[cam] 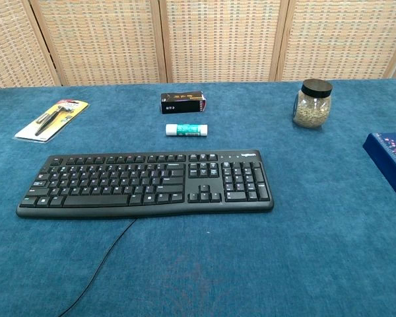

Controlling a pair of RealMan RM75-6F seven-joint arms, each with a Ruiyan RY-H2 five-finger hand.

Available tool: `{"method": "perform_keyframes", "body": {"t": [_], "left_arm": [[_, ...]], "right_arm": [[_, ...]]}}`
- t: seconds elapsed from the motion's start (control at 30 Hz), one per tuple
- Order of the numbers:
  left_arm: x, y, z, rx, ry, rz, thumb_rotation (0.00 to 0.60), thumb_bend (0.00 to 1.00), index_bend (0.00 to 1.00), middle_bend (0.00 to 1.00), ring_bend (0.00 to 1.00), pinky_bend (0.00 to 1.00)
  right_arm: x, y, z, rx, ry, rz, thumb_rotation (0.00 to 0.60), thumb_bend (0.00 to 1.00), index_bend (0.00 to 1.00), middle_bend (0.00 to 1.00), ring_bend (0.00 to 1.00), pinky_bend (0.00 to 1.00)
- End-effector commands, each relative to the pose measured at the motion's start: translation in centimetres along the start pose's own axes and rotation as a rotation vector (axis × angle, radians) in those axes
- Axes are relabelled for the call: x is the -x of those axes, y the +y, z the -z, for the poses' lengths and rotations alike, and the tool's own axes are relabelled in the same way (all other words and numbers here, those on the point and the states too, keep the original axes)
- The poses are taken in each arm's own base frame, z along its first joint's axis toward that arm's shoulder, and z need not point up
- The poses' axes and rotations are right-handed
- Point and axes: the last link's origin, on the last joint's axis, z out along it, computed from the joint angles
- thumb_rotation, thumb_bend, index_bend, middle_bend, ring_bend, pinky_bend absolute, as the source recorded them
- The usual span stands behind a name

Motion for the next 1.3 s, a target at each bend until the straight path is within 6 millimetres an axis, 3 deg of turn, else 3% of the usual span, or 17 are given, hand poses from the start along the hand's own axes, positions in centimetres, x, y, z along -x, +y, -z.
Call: {"method": "perform_keyframes", "body": {"t": [0.03, 0.37, 0.43, 0.47, 0.5, 0.53, 0.6, 0.63, 0.67, 0.73, 0.8, 1.0, 1.3], "left_arm": [[0.0, 0.0, 0.0, -0.002, 0.000, -0.001, 0.600, 0.03, 0.00, 0.00, 0.00, 0.00], [0.1, 0.0, 0.0, 0.003, -0.002, 0.001, 0.600, 0.03, 0.00, 0.00, 0.00, 0.00], [0.2, 0.3, -0.1, 0.016, 0.000, 0.007, 0.600, 0.03, 0.00, 0.16, 0.05, 0.00], [0.3, 0.6, -0.2, 0.030, 0.005, 0.024, 0.600, 0.04, 0.00, 0.38, 0.19, 0.04], [0.5, 0.8, -0.3, 0.040, 0.009, 0.037, 0.600, 0.07, 0.00, 0.62, 0.37, 0.15], [0.7, 0.9, -0.4, 0.046, 0.009, 0.050, 0.600, 0.09, 0.00, 0.74, 0.51, 0.24], [1.8, 1.3, -0.8, 0.047, -0.031, 0.076, 0.600, 0.27, 0.00, 0.91, 0.72, 0.49], [2.3, 1.5, -1.1, 0.051, -0.056, 0.088, 0.600, 0.38, 0.00, 0.95, 0.75, 0.52], [2.9, 1.7, -1.4, 0.050, -0.085, 0.098, 0.600, 0.56, 0.00, 0.98, 0.79, 0.56], [3.8, 1.9, -2.3, 0.041, -0.133, 0.101, 0.600, 0.80, 0.00, 1.00, 0.83, 0.60], [4.9, 2.7, -3.4, 0.042, -0.184, 0.140, 0.600, 0.93, 0.00, 1.00, 0.86, 0.63], [7.2, 3.8, -5.6, 0.000, -0.386, 0.278, 0.600, 0.99, 0.00, 1.00, 0.87, 0.65], [10.4, 4.1, -8.3, -0.075, -0.581, 0.358, 0.600, 1.00, 0.00, 1.00, 0.87, 0.71]], "right_arm": [[0.0, 0.0, 0.0, -0.001, -0.001, 0.001, 0.600, 0.00, 0.00, 0.00, 0.00, 0.00], [0.1, -0.1, 0.0, -0.004, -0.003, 0.000, 0.600, 0.00, 0.00, 0.00, 0.00, 0.00], [0.1, -0.1, 0.0, -0.004, -0.006, 0.000, 0.600, 0.00, 0.00, 0.00, 0.00, 0.00], [0.1, -0.1, 0.0, -0.004, -0.007, -0.001, 0.600, 0.00, 0.00, 0.00, 0.00, 0.00], [0.0, -0.1, 0.0, -0.003, -0.006, -0.004, 0.600, 0.00, 0.00, 0.00, 0.00, 0.00], [0.0, 0.0, 0.0, -0.002, -0.004, -0.006, 0.600, 0.00, 0.00, 0.00, 0.00, 0.00], [-0.2, 0.0, 0.0, -0.001, 0.000, -0.012, 0.600, 0.00, 0.00, 0.00, 0.00, 0.00], [-0.3, 0.1, 0.1, -0.001, 0.001, -0.016, 0.600, 0.00, 0.00, 0.00, 0.00, 0.00], [-0.3, 0.1, 0.1, 0.001, 0.002, -0.019, 0.600, 0.00, 0.00, 0.00, 0.00, 0.00], [-0.4, 0.2, 0.1, 0.003, 0.002, -0.026, 0.600, 0.00, 0.00, 0.00, 0.00, 0.00], [-0.5, 0.3, 0.0, 0.004, 0.002, -0.033, 0.600, 0.00, 0.00, 0.00, 0.00, 0.00], [-0.6, 0.5, -0.1, 0.005, -0.003, -0.044, 0.600, 0.00, 0.00, 0.00, 0.00, 0.00], [-0.9, 0.9, -0.3, 0.022, -0.004, -0.059, 0.600, 0.00, 0.00, 0.00, 0.00, 0.00]]}}
